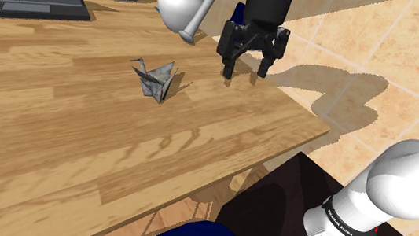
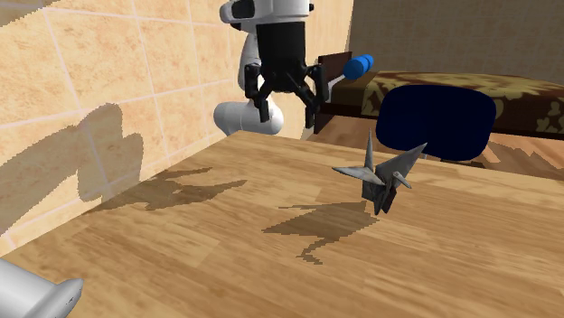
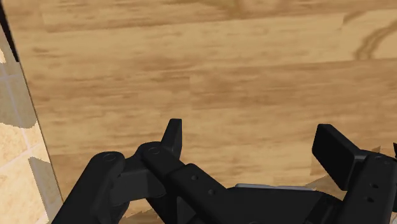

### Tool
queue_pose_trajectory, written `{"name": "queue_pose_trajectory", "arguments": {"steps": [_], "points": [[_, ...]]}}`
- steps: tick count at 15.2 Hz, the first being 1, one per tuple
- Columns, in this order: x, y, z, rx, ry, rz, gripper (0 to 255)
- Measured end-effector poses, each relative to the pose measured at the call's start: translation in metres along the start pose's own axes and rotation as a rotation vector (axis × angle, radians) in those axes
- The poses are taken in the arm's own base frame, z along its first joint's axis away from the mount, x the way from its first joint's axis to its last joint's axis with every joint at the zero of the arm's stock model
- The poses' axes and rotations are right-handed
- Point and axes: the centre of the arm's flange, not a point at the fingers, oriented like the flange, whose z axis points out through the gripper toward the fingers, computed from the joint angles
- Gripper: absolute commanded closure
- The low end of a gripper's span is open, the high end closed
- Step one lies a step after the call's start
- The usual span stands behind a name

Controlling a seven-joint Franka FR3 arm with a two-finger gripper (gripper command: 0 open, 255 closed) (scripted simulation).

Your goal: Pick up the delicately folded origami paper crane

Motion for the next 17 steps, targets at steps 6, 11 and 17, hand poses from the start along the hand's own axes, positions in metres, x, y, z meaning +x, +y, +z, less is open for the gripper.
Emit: {"name": "queue_pose_trajectory", "arguments": {"steps": [6,11,17], "points": [[0.020,-0.078,-0.004,-0.014,-0.006,0.135,0],[0.043,-0.142,-0.005,-0.025,-0.013,0.246,0],[0.065,-0.181,0.004,-0.032,-0.016,0.332,0]]}}
